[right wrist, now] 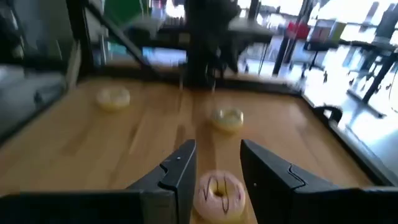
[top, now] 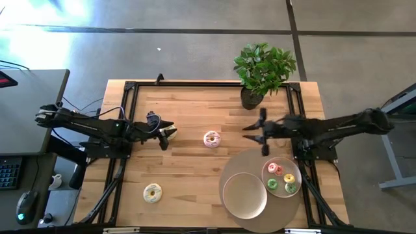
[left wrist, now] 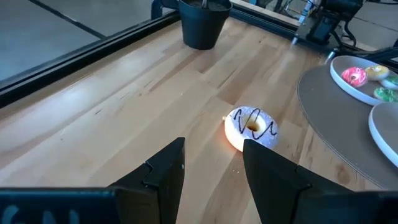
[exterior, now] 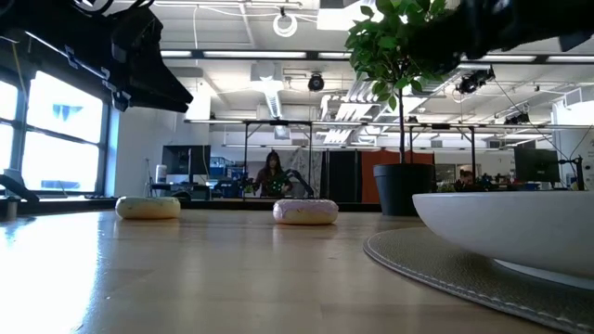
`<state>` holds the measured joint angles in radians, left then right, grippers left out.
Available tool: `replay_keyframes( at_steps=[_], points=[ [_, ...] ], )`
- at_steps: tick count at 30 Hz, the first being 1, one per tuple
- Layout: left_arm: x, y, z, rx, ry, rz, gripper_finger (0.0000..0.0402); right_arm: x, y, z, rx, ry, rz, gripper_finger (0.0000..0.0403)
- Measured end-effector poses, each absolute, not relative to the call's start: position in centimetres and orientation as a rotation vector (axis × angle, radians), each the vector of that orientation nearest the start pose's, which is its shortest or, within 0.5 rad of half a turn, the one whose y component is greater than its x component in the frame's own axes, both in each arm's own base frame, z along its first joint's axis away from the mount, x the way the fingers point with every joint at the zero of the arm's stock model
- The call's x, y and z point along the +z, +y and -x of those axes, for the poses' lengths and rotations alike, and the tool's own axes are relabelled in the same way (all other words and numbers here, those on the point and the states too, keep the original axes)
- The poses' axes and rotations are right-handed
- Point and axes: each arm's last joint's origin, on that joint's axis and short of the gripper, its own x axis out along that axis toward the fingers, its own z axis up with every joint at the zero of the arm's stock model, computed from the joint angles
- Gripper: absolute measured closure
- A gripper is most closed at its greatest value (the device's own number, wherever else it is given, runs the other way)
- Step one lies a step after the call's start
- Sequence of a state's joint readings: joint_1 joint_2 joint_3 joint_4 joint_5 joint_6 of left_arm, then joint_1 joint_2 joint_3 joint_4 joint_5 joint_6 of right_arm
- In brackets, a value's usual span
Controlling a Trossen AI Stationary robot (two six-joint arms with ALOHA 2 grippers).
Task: Pick & Place donuts
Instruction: Put the big violet donut into the left white plate
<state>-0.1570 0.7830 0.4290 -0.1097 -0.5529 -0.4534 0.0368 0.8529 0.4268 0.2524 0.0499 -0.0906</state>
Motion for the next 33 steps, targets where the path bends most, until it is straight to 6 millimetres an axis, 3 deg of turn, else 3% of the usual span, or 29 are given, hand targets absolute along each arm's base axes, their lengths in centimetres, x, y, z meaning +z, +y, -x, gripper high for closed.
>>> replay_keyframes(
  at_steps=[9, 21, 27, 33],
  points=[
    [22.0, -1.1, -16.7, 0.477, 0.339, 0.278, 0.0241, 20.0, 0.8, -25.4, 0.007, 0.384, 0.136, 0.0279],
    [22.0, -1.1, -16.7, 0.476, 0.34, 0.277, 0.0241, 15.6, 0.7, -33.5, 0.023, 0.56, 0.205, 0.0213],
    [22.0, -1.1, -16.6, 0.48, 0.343, 0.274, 0.0241, 13.7, -0.6, -35.4, -0.02, 0.683, 0.132, 0.021],
    [22.0, -1.1, -16.6, 0.483, 0.343, 0.273, 0.0241, 12.4, -1.3, -35.6, -0.038, 0.746, 0.097, 0.021]
  ],
)
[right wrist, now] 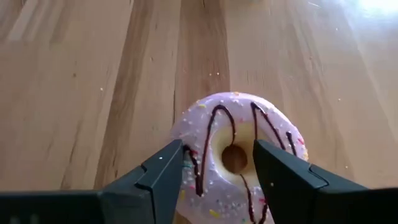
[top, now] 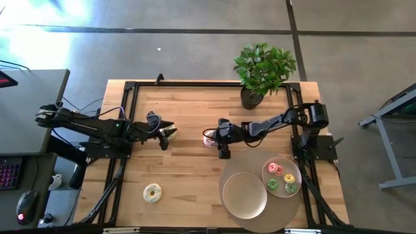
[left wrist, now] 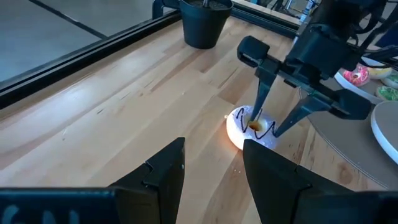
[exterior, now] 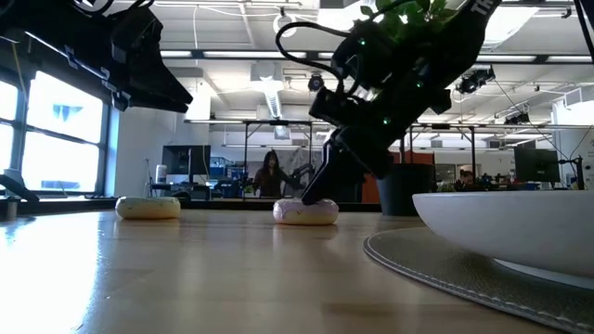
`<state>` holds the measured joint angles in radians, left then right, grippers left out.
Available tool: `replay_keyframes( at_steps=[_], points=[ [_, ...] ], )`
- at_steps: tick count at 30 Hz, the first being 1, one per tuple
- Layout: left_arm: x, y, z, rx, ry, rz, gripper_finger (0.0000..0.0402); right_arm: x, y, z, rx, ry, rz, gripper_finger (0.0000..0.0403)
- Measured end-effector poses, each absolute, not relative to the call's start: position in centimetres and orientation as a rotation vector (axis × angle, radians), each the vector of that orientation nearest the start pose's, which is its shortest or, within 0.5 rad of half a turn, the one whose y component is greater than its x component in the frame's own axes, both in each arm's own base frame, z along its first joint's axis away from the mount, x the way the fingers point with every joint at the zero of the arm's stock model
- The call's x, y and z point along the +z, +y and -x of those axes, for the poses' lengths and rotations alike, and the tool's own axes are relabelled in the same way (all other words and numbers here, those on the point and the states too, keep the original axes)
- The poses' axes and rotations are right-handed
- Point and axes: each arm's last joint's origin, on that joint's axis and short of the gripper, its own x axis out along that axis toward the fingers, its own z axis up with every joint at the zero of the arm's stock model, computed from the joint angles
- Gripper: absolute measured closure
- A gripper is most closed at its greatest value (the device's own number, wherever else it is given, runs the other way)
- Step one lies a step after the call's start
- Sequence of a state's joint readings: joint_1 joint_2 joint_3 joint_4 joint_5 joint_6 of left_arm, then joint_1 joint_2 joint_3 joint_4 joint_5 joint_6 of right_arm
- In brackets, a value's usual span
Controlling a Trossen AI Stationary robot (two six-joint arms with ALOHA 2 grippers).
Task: Pick & Place donuts
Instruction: Put the big violet donut into the left white plate
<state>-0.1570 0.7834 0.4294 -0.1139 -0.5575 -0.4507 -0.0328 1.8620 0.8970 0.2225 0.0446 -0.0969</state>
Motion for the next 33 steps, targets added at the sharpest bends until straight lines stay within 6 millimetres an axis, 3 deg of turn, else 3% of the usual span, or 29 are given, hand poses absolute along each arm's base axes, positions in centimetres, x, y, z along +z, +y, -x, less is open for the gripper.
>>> replay_keyframes(
  at_steps=[9, 19, 21, 24, 27, 33],
  points=[
    [22.0, -1.1, -16.6, 0.485, 0.342, 0.272, 0.0241, 12.1, -1.0, -35.3, 0.012, 0.779, -0.01, 0.0232],
    [22.0, -1.1, -16.6, 0.486, 0.341, 0.273, 0.0241, 11.9, -0.9, -35.2, 0.051, 0.798, -0.028, 0.0381],
    [22.0, -1.1, -16.6, 0.486, 0.341, 0.273, 0.0241, 12.1, -0.8, -35.1, 0.065, 0.79, -0.026, 0.0393],
    [22.0, -1.1, -16.6, 0.486, 0.341, 0.273, 0.0241, 13.3, -0.5, -34.8, 0.083, 0.774, -0.046, 0.0382],
    [22.0, -1.1, -16.6, 0.486, 0.341, 0.272, 0.0241, 15.9, 0.3, -34.1, 0.145, 0.735, -0.059, 0.0384],
    [22.0, -1.1, -16.6, 0.485, 0.342, 0.273, 0.0241, 21.5, 4.0, -30.2, 0.267, 0.761, -0.102, 0.0391]
  ],
)
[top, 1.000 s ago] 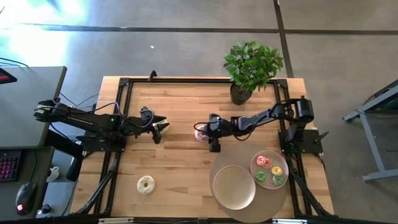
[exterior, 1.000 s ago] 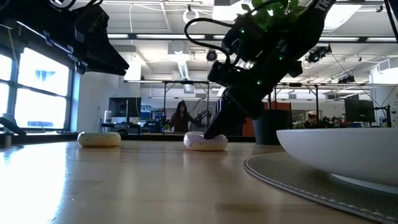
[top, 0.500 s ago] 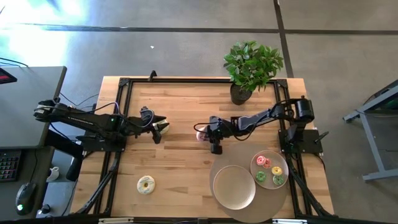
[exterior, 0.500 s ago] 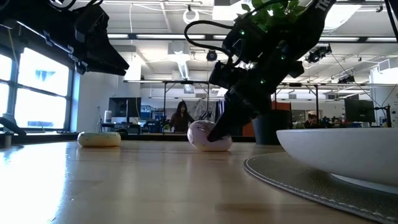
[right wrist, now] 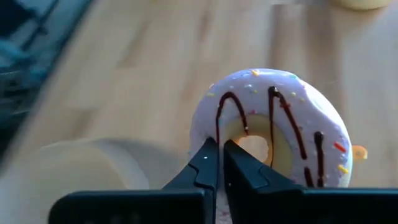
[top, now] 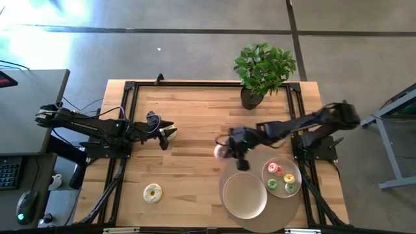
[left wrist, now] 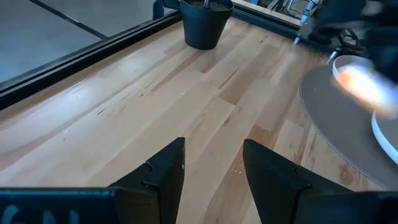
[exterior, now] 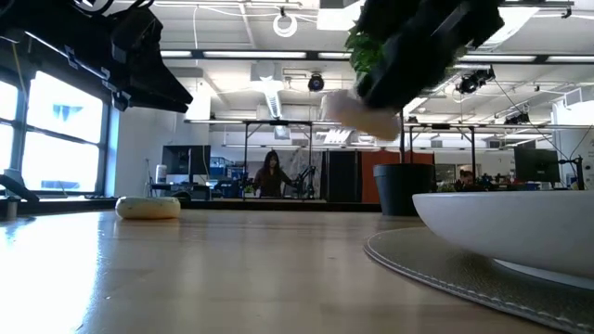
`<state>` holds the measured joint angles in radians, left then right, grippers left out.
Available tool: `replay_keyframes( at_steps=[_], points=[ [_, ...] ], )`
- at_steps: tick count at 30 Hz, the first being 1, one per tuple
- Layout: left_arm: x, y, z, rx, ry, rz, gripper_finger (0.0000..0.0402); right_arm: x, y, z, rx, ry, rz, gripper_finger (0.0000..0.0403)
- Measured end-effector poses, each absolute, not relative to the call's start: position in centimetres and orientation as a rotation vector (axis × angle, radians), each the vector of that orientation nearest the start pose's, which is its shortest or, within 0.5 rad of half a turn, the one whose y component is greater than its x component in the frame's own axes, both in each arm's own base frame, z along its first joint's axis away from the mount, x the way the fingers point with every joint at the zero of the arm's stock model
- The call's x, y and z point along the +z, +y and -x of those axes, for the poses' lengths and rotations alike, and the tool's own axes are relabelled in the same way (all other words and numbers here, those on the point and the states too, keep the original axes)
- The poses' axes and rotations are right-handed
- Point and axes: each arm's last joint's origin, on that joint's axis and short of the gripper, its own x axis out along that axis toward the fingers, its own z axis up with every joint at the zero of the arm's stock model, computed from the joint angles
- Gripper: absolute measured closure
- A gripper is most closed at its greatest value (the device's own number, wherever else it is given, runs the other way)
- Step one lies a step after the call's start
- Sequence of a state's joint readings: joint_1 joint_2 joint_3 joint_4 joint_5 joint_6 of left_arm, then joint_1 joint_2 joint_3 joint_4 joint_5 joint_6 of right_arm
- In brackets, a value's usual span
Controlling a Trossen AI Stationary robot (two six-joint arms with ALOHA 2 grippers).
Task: Pick & Place donuts
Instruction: Put the big violet donut into the left white plate
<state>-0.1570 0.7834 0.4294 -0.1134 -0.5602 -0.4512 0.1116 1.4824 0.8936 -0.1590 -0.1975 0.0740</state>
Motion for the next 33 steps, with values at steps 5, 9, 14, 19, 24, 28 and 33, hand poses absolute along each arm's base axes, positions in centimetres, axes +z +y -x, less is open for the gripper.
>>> replay_keyframes(
  at_steps=[5, 9, 14, 19, 24, 28, 33],
  points=[
    [22.0, -1.1, -16.6, 0.485, 0.341, 0.273, 0.0241, 23.2, 8.0, -26.7, 0.354, 0.862, -0.145, 0.0392],
    [22.0, -1.1, -16.6, 0.485, 0.339, 0.276, 0.0241, 22.8, 11.2, -25.7, 0.413, 0.918, -0.167, 0.0398],
    [22.0, -1.1, -16.7, 0.484, 0.332, 0.281, 0.0241, 20.5, 14.0, -25.5, 0.373, 0.99, -0.117, 0.0393],
    [22.0, -1.1, -16.7, 0.484, 0.332, 0.283, 0.0241, 18.1, 15.0, -25.7, 0.372, 1.09, -0.104, 0.0394],
    [22.0, -1.1, -16.7, 0.487, 0.329, 0.301, 0.0241, 16.5, 15.3, -26.1, 0.372, 1.153, -0.102, 0.0372],
    [22.0, -1.1, -16.7, 0.486, 0.329, 0.301, 0.0241, 16.4, 15.2, -26.2, 0.331, 1.141, -0.083, 0.0345],
    [22.0, -1.1, -16.7, 0.487, 0.329, 0.302, 0.0241, 17.2, 15.1, -26.0, 0.364, 1.121, -0.107, 0.0308]
  ],
)
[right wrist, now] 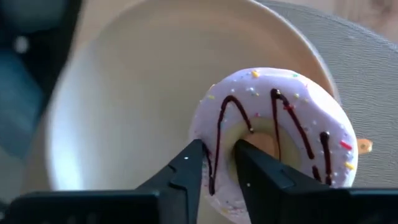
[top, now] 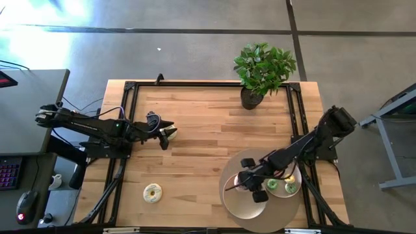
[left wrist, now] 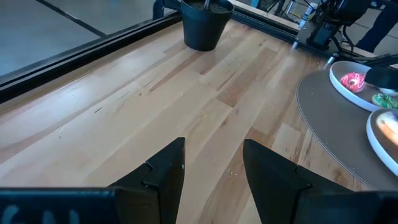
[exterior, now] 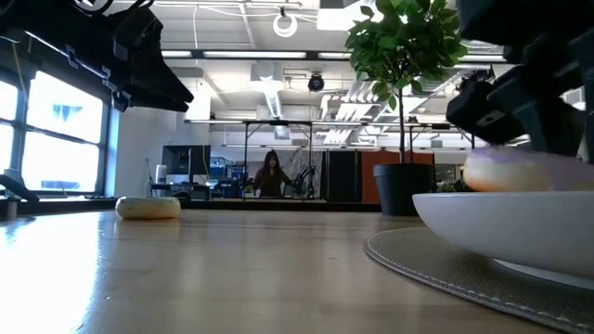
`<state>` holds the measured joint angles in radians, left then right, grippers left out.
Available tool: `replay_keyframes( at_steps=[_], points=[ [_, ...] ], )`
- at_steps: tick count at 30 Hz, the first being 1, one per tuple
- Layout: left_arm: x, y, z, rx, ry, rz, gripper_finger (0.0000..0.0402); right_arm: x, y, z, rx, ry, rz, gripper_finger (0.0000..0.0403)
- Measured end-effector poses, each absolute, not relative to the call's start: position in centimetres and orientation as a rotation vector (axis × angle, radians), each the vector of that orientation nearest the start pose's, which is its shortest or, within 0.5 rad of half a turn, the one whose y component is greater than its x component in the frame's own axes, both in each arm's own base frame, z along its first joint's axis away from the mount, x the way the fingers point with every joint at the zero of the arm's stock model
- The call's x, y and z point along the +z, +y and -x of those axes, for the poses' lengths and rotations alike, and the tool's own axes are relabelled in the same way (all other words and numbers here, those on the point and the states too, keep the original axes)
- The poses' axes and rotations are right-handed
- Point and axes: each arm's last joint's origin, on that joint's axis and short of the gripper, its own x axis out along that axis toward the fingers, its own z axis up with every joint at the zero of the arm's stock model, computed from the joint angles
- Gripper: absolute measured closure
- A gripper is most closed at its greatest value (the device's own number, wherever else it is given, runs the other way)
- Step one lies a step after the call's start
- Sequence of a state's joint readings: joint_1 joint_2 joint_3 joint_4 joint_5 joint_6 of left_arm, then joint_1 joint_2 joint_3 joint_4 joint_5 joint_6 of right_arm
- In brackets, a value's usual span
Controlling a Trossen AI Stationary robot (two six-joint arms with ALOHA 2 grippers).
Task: Pick & Place donuts
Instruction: Put the big violet donut into the left white plate, then put the big blue donut into the left white plate
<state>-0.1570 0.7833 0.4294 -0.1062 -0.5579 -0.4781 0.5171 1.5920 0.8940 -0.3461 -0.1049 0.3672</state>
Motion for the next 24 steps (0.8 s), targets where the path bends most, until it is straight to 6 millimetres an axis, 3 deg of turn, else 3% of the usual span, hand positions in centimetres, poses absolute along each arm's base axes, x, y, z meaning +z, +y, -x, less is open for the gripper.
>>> replay_keyframes(
  at_steps=[10, 18, 24],
  points=[
    [22.0, -1.1, -16.7, 0.486, 0.33, 0.303, 0.0241, 21.1, 14.3, -25.1, 0.408, 0.996, -0.175, 0.0262],
    [21.5, -1.4, -16.7, 0.4, 0.396, 0.408, 0.0241, 22.8, 11.9, -25.7, 0.067, 0.779, 0.062, 0.0257],
    [19.4, -1.3, -17.4, 0.551, 0.485, 0.473, 0.0241, 22.7, 9.7, -26.8, -0.066, 0.755, 0.081, 0.0258]
  ],
)
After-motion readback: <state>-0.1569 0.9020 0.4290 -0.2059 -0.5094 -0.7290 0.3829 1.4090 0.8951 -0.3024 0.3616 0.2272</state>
